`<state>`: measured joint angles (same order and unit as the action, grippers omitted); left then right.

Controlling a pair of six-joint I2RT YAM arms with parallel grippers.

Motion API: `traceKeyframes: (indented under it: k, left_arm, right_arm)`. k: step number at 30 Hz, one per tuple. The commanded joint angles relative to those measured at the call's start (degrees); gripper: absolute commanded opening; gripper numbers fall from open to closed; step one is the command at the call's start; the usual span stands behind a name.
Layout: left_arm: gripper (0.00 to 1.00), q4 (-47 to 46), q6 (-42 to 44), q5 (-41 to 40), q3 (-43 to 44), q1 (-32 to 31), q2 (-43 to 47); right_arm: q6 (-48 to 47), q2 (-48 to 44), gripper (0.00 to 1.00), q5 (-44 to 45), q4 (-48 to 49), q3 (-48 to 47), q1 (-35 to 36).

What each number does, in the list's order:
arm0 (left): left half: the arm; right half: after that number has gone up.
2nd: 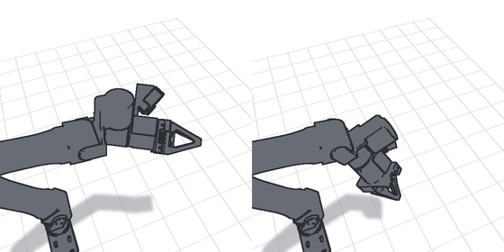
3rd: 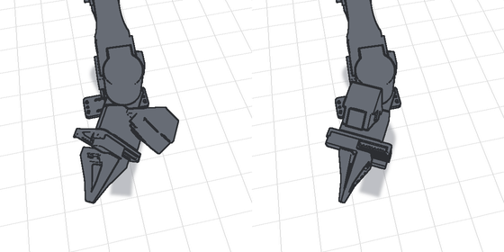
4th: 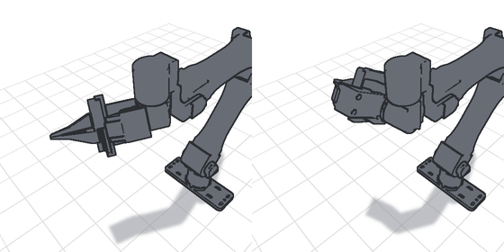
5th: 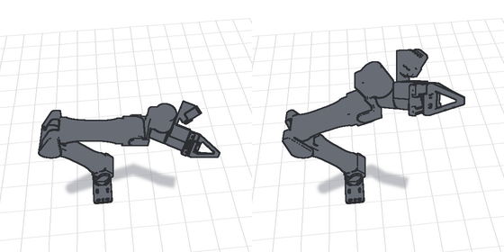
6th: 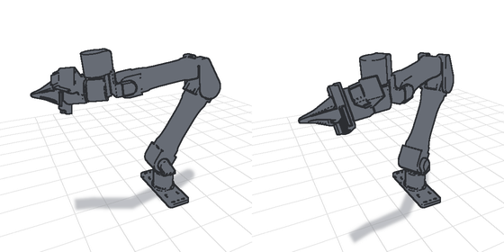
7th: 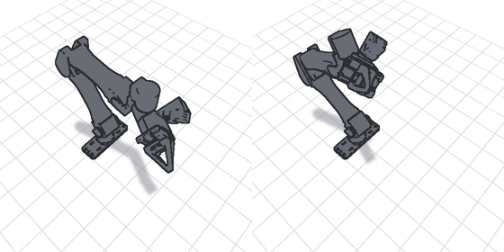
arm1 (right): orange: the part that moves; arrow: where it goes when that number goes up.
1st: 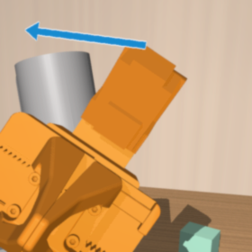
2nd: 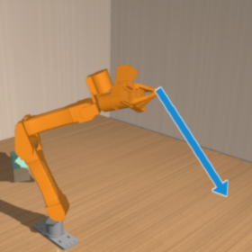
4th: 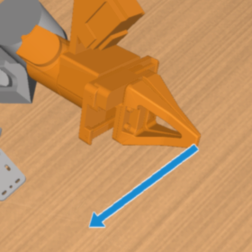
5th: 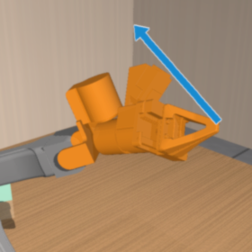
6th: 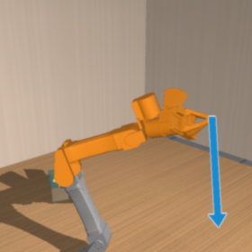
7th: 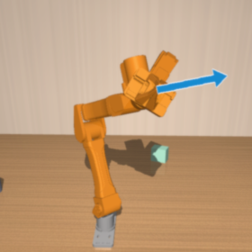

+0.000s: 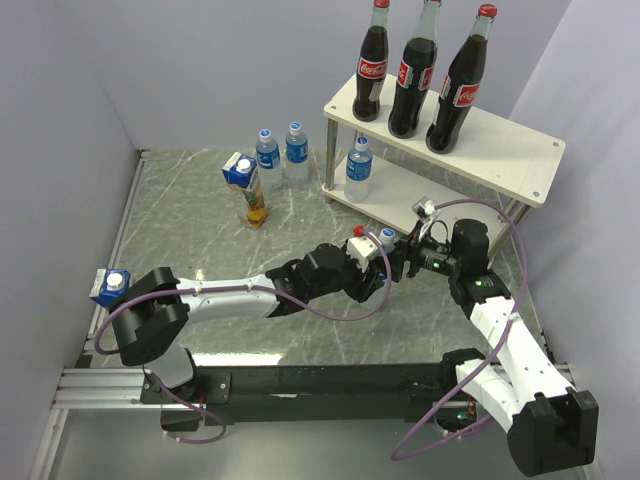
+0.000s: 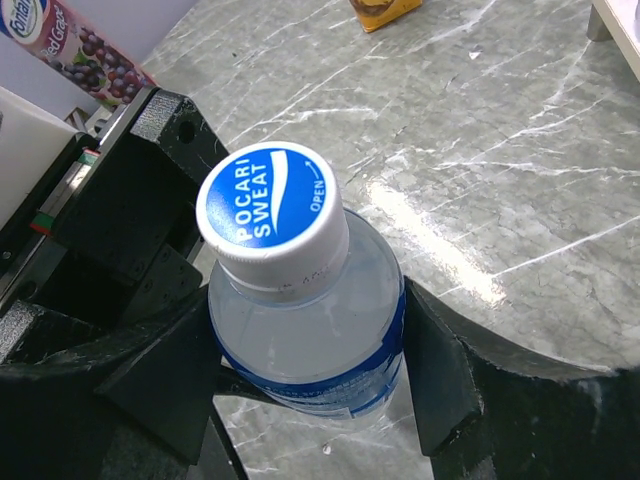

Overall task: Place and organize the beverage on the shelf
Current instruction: Pick up the drink from the center of the board.

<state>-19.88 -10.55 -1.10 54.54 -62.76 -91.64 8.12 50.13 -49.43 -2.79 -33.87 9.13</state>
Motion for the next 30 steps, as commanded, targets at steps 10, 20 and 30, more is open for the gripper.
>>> traceKeyframes:
  k: [10, 20, 30]
  left_arm:
    - [0.0, -4.2, 2.63, 4.35, 0.74, 0.27, 1.02]
    - [0.36, -3.41, 1.67, 2.69, 3.9, 0.18, -0.56]
    - [0.58, -5.43, -2.02, 2.25, 4.78, 0.27, -2.41]
  right_arm:
    - [3.31, -1.0, 0.72, -5.24, 6.13, -4.89, 0.37]
    - [2.51, -0.65, 0.13, -7.17, 5.25, -5.24, 0.37]
    - [0.67, -2.05, 0.0, -6.56, 4.72, -5.07, 0.45]
